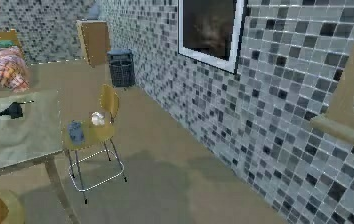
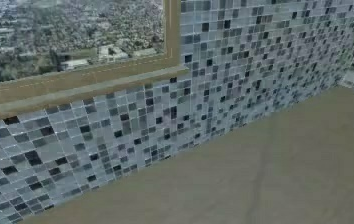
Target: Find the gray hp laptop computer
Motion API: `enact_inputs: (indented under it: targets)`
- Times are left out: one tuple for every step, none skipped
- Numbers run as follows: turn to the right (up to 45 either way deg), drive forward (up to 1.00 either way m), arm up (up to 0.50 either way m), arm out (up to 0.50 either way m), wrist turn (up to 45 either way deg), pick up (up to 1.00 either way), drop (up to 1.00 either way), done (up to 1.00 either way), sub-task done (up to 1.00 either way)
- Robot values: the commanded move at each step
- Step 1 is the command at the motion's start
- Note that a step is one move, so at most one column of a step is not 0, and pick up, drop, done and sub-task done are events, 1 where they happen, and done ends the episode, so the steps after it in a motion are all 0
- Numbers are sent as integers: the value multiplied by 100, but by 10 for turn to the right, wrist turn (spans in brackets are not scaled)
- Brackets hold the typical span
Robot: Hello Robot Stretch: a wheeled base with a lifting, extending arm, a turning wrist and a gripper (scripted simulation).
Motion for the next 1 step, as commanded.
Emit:
enact_inputs:
  targets:
    - [450, 0, 0, 0, 0, 0, 0, 0, 0]
